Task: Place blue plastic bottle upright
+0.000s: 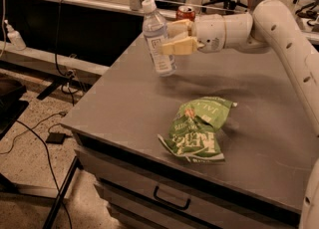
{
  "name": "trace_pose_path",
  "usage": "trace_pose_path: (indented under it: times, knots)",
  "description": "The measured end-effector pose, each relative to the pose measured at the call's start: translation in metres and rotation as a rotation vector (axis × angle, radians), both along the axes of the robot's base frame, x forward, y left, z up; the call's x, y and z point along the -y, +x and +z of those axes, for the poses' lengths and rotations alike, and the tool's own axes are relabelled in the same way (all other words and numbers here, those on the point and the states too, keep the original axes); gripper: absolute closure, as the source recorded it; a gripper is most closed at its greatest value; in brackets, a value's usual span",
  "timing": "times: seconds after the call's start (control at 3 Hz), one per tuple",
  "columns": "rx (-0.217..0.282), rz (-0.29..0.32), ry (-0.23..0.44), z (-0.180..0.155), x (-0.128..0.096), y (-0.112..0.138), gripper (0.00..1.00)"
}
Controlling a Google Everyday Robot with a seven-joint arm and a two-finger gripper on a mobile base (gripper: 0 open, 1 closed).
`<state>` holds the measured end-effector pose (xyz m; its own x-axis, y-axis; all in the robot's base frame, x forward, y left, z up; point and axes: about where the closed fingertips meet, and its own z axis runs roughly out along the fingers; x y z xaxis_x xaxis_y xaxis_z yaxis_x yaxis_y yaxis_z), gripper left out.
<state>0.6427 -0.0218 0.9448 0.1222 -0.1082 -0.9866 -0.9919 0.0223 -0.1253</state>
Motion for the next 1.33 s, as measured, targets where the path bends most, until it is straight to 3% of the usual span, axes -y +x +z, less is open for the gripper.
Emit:
trace_pose_path:
  times: [0.33, 0.67, 1.0, 1.33]
  knots:
    - [-0.023, -0.015, 0.11, 0.0033, -0.0065, -0.0006, 1.0]
    - [-0.038, -0.023, 0.176, 0.0091, -0.012, -0.0016, 1.0]
    - [-0.039, -0.023, 0.184, 0.0104, -0.0131, -0.0018, 1.0]
    - [-0.055, -0.061, 0.156, 0.0012, -0.0036, 0.0015, 1.0]
